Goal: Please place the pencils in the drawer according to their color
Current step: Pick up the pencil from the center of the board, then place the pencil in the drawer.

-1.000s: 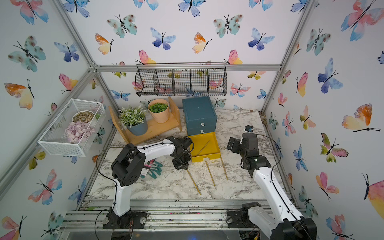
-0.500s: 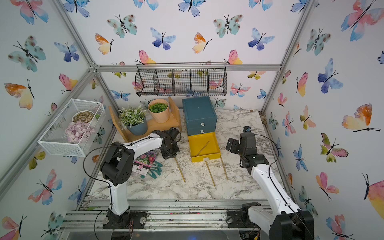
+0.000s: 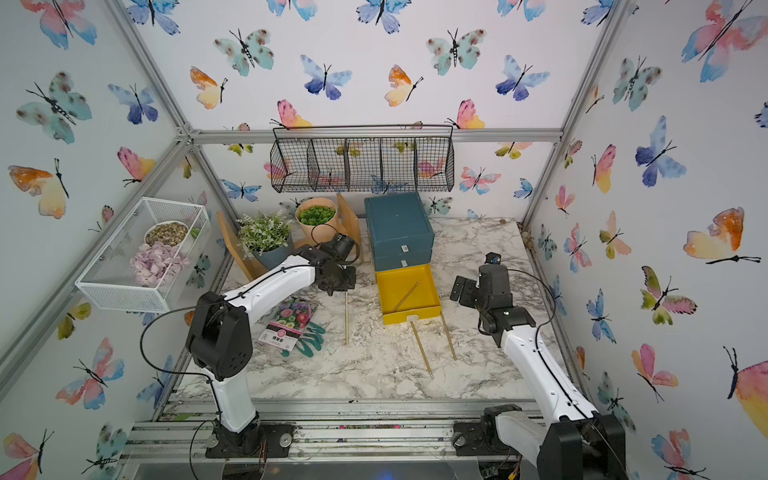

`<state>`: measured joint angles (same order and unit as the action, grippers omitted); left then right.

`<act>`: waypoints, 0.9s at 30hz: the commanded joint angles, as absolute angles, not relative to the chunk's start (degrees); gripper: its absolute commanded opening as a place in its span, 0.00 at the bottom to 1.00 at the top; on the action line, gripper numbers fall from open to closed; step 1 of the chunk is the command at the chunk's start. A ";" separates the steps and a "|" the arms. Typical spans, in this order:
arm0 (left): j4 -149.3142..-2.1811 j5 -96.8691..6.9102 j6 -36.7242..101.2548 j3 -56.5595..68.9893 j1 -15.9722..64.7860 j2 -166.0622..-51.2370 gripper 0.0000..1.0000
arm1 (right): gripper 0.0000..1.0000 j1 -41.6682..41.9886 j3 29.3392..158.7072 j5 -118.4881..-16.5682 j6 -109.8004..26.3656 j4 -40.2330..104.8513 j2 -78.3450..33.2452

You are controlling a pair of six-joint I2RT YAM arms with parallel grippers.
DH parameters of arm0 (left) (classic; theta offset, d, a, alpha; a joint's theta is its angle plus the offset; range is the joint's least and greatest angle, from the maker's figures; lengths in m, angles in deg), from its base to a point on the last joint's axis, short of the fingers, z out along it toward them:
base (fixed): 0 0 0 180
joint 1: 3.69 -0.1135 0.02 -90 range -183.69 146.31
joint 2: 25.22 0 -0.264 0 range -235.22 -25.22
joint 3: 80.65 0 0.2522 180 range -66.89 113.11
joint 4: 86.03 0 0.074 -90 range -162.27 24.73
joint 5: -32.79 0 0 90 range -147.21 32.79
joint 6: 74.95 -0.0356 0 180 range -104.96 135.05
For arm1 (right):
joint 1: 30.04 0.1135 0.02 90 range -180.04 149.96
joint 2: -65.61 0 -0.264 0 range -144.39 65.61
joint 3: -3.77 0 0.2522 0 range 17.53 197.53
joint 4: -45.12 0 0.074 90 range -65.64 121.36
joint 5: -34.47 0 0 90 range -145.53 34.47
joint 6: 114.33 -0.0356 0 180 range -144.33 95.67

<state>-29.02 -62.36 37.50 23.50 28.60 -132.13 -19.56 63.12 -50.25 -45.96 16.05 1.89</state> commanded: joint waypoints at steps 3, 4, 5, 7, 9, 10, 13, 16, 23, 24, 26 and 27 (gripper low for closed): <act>-26.49 -65.84 27.27 27.12 29.46 -127.26 0.00 | 0.99 -19.44 63.76 -51.82 -47.09 17.69 0.64; -26.18 -65.97 26.64 28.16 29.90 -127.03 0.00 | 0.99 -19.45 63.82 -51.92 -47.18 17.79 0.45; -25.66 -66.17 25.97 29.54 30.63 -126.80 0.00 | 0.99 -19.49 63.87 -52.09 -47.27 17.79 0.04; -25.24 -66.92 24.98 31.98 32.35 -126.72 0.00 | 0.99 -19.50 64.03 -52.01 -47.45 17.73 -0.52; -25.07 -67.36 24.29 35.06 34.63 -127.12 0.00 | 0.99 -19.47 64.20 -52.23 -47.37 17.41 -1.15; -25.07 -67.33 23.89 36.47 35.62 -127.47 0.00 | 0.99 -19.49 64.50 -52.28 -47.36 16.94 -1.54; -25.07 -68.07 21.97 40.58 39.49 -129.43 0.00 | 0.99 -19.42 64.95 -52.10 -47.58 15.49 -1.78; -25.80 -71.58 18.92 44.38 43.39 -131.56 0.00 | 0.99 -19.49 64.17 -52.10 -48.14 15.72 -0.61; -31.56 -72.23 15.47 49.38 46.92 -135.42 0.00 | 0.99 -19.44 63.37 -51.05 -48.58 15.34 1.47; -32.43 -71.63 15.40 49.61 47.01 -135.79 0.00 | 0.99 -19.47 63.25 -50.83 -48.68 15.36 1.73; -34.18 -70.31 15.18 49.82 47.07 -136.84 0.00 | 0.99 -19.50 62.84 -50.39 -48.98 15.23 2.47; -34.84 -69.80 14.93 49.82 47.02 -137.31 0.00 | 0.99 -19.49 62.67 -50.27 -49.02 15.27 2.95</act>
<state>-31.54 -69.96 16.74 48.81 47.31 -135.63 -19.56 63.12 -51.06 -48.15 16.38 1.50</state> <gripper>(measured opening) 0.077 0.991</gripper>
